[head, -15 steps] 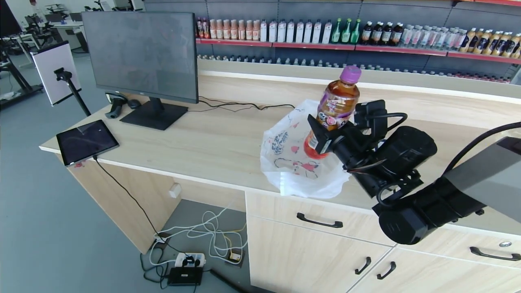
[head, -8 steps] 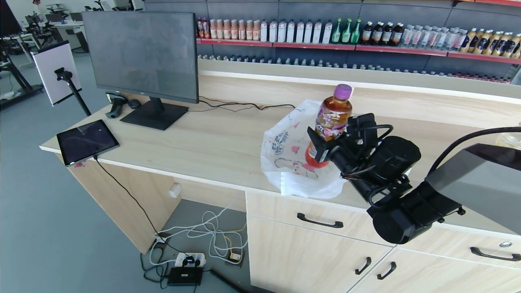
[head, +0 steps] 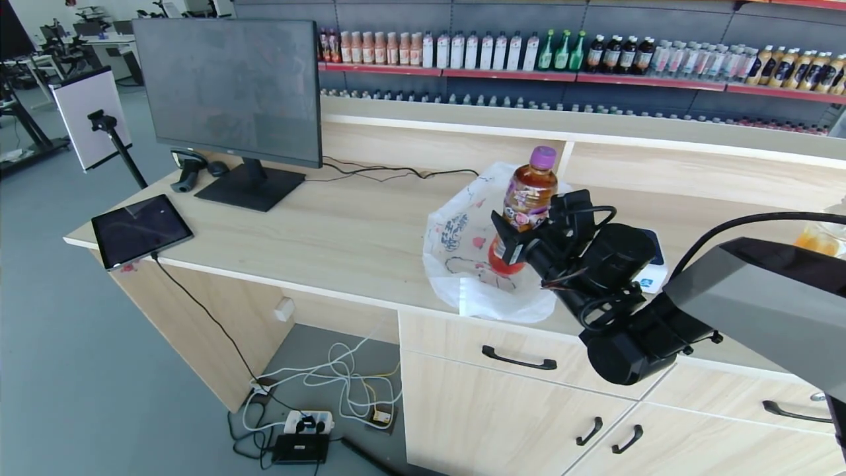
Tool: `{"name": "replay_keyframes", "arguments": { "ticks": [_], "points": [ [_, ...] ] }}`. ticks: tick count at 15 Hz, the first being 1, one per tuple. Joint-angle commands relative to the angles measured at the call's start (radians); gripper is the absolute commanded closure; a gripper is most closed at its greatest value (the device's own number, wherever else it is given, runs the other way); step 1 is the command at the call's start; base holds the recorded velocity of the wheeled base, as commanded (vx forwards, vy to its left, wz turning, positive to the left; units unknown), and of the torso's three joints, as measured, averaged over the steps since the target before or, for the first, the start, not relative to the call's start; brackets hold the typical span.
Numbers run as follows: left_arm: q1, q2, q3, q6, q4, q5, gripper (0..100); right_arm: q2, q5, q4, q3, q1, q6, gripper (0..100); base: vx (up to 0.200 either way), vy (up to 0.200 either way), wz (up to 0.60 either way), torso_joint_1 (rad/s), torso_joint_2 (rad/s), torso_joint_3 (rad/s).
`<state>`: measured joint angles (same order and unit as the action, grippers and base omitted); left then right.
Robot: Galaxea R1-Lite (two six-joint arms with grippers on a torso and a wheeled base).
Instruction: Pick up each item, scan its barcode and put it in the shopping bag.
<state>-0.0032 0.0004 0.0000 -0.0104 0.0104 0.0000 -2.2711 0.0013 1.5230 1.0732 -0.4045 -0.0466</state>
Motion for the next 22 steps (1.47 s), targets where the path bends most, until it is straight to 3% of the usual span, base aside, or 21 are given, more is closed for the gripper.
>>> {"name": "replay_keyframes", "arguments": {
  "ticks": [1,22],
  "points": [
    [0.0,0.0,0.0,0.0,0.0,0.0,0,-0.011,0.0,-0.017,0.03,-0.002,0.001,100,0.0,0.0,0.0,0.0,0.0,0.0],
    [0.0,0.0,0.0,0.0,0.0,0.0,0,-0.136,0.005,-0.21,0.237,-0.002,0.001,100,0.0,0.0,0.0,0.0,0.0,0.0]
  ]
}}
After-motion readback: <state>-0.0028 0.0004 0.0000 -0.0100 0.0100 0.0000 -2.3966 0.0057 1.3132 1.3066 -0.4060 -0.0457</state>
